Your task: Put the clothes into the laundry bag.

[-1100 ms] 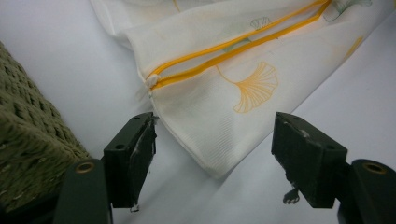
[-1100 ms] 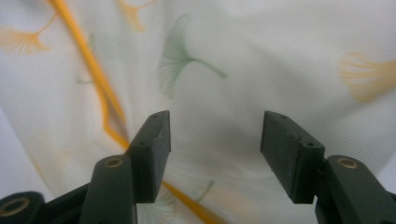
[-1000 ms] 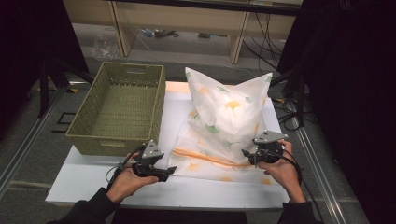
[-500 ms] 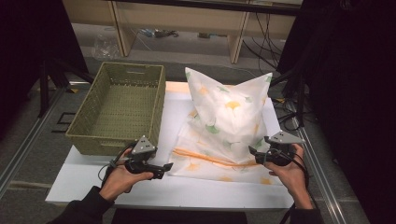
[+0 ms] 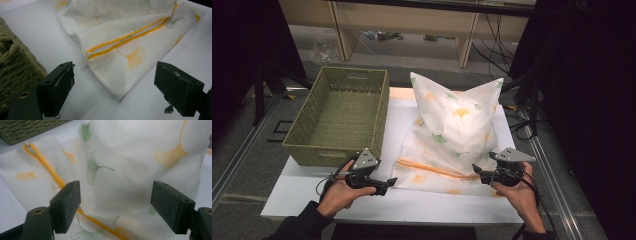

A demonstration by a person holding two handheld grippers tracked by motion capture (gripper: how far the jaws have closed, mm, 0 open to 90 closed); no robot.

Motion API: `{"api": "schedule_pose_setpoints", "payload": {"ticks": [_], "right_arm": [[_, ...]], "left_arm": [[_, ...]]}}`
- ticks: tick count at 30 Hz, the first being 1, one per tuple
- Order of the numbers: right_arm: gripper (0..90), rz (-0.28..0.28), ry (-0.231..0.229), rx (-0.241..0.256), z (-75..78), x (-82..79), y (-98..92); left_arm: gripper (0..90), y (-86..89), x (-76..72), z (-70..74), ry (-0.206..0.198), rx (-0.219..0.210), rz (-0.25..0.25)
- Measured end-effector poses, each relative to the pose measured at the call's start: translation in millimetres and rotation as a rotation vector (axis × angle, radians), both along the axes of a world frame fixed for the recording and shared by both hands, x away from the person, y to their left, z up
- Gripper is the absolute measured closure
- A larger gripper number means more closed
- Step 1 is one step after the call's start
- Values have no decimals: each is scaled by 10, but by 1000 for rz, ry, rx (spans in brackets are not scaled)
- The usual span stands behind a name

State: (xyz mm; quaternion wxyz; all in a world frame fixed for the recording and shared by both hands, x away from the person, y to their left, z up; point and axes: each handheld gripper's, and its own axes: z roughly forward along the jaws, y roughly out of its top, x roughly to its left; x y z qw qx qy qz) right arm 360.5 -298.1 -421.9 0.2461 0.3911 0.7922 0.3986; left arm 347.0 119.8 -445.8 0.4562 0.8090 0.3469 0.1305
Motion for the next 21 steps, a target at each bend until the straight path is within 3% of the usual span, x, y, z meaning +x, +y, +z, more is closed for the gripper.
{"api": "schedule_pose_setpoints", "payload": {"ticks": [2, 4, 6, 8, 10, 13, 14, 16, 18, 19, 20, 21], "right_arm": [[244, 10, 25, 16, -15, -30, 21], [244, 2, 8, -1, -43, -71, 39], [243, -1, 37, 19, -63, -108, 70], [237, 33, 28, 7, -93, -114, 79], [235, 25, 46, 15, -111, -150, 101], [235, 34, 47, 14, -129, -187, 121], [234, 43, 33, 7, -129, -187, 119], [233, 33, 42, 9, -128, -224, 137], [226, 54, 40, 15, -136, -231, 145], [222, 54, 31, 4, -136, -239, 143], [221, 48, 48, 10, -137, -254, 147], [221, 56, 35, -1, -141, -253, 142]], "left_arm": [[159, 11, -12, -6, -10, 2, -1], [158, 51, -20, -6, -8, 30, -7], [158, 76, -30, -31, -16, 24, 6], [158, 94, -46, -52, -11, 18, 11], [158, 123, -57, -64, -7, 25, 5], [158, 166, -80, -82, -10, 12, 17], [158, 195, -90, -76, -8, 36, 18], [158, 214, -108, -85, -5, 17, 26], [158, 254, -127, -77, 0, 41, 19], [158, 238, -139, -90, -7, 11, 36], [158, 255, -147, -88, -5, 22, 28], [159, 264, -157, -93, -6, 23, 25]]}}
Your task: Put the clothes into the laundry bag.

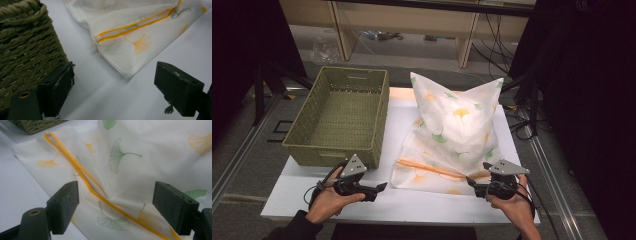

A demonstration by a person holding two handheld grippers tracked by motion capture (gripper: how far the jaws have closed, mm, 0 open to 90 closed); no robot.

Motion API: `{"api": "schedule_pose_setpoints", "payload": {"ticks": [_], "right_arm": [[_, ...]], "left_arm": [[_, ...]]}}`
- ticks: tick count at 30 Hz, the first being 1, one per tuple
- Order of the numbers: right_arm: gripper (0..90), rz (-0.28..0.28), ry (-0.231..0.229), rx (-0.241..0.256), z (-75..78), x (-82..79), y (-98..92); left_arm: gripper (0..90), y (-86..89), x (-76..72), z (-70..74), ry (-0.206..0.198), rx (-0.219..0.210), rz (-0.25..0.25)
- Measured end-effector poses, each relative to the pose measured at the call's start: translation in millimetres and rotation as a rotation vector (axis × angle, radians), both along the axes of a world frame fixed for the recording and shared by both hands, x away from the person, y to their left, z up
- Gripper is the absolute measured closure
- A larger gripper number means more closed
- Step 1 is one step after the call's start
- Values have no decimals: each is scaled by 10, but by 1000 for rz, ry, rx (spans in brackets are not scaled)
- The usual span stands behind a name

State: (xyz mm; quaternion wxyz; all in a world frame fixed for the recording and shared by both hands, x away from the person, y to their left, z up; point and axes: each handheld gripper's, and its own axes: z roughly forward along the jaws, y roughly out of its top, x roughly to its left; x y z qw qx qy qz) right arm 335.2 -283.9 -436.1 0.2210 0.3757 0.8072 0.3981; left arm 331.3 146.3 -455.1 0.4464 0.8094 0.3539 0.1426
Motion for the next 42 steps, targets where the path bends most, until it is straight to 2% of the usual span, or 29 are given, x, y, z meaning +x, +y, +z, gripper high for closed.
{"api": "schedule_pose_setpoints", "payload": {"ticks": [2, 4, 5, 6, 7, 9, 10, 11, 12, 13, 14, 15, 16, 20, 21, 22, 25, 26, 27, 30, 31, 34, 40, 42], "right_arm": [[219, 9, 23, 14, -8, -18, -4], [212, -6, 14, 8, -13, -45, -4], [208, 0, 11, 7, -17, -55, -5], [204, -6, 16, 15, -19, -72, -2], [203, 5, 9, 8, -25, -81, -1], [200, 11, 10, 12, -35, -118, 6], [199, 5, -3, 4, -40, -134, 6], [199, 15, 10, 14, -51, -157, 17], [198, 19, -3, 6, -54, -177, 14], [197, 20, -3, 7, -55, -194, 17], [197, 20, -9, 3, -53, -219, 14], [196, 14, 8, 20, -61, -246, 27], [196, 12, 4, 13, -58, -261, 21], [195, 22, 0, 7, -80, -322, 1], [194, 24, 2, 4, -89, -347, -15], [193, 19, 8, 8, -96, -365, -18], [192, 23, 7, 5, -123, -404, -33], [192, 32, 8, 2, -126, -410, -31], [192, 37, 2, -1, -127, -418, -21], [189, 47, -6, 0, -116, -407, 10], [187, 68, -8, -1, -114, -396, 17], [176, 54, -30, -7, -116, -385, 12], [168, 46, -16, -5, -120, -385, 3], [167, 61, -8, -5, -120, -377, 7]], "left_arm": [[158, 6, -17, -9, -1, 0, 7], [158, 11, -34, -25, 0, -3, 5], [159, 29, -40, -13, 0, 31, -11], [159, 6, -53, -28, 0, 2, 0], [160, 17, -59, -23, -2, 22, -17], [160, 11, -76, -20, 1, 26, -18], [160, -9, -91, -31, -10, 4, -5], [160, -8, -108, -31, -9, 5, -1], [160, 8, -114, -26, -9, 25, -15], [160, -9, -140, -39, -5, 2, 1], [160, 1, -155, -44, -10, 17, -10], [160, -16, -174, -51, -6, 4, 3], [160, -25, -196, -57, -8, -4, 1], [160, -23, -251, -49, -12, 16, -14], [160, -27, -257, -49, -18, 15, -9], [160, -43, -265, -55, -26, -8, 3], [159, -35, -270, -39, -30, -7, 1], [159, -18, -264, -29, -36, 8, -5], [159, -28, -265, -31, -37, -16, 10], [159, -9, -246, -25, -40, -18, 15], [159, -7, -242, -27, -38, -23, 22], [159, -2, -235, -26, -41, -14, 28], [158, -7, -231, -29, -39, -13, 29], [158, -6, -231, -31, -37, -13, 29]]}}
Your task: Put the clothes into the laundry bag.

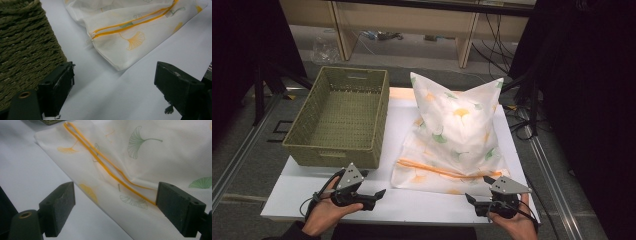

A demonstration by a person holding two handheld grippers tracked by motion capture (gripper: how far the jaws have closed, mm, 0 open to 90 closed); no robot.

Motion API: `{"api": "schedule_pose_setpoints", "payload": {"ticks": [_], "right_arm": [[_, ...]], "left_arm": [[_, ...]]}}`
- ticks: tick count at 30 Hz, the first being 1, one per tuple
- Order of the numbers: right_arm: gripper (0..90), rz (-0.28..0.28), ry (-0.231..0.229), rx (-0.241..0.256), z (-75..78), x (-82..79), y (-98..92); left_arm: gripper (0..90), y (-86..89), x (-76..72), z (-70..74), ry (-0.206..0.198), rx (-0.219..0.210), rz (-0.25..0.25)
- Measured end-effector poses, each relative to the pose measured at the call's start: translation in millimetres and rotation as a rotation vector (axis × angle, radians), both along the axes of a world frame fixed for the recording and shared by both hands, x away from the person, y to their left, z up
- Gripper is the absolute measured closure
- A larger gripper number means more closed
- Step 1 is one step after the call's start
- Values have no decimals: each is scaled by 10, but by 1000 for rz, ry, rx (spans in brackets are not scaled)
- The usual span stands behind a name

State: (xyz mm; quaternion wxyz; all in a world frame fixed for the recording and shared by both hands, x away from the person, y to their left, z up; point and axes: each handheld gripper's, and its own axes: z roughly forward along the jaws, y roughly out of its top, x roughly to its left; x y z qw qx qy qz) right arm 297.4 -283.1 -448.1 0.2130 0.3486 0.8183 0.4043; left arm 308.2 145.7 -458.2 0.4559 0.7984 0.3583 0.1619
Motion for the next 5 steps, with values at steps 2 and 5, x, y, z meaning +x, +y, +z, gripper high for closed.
{"api": "schedule_pose_setpoints", "payload": {"ticks": [2, 5], "right_arm": [[167, 0, 1, 2, 1, -1, 2], [165, -4, 2, 9, 6, -5, -1]], "left_arm": [[158, 0, 0, -1, 0, 1, 0], [158, -2, 0, -1, 0, 1, -1]]}}
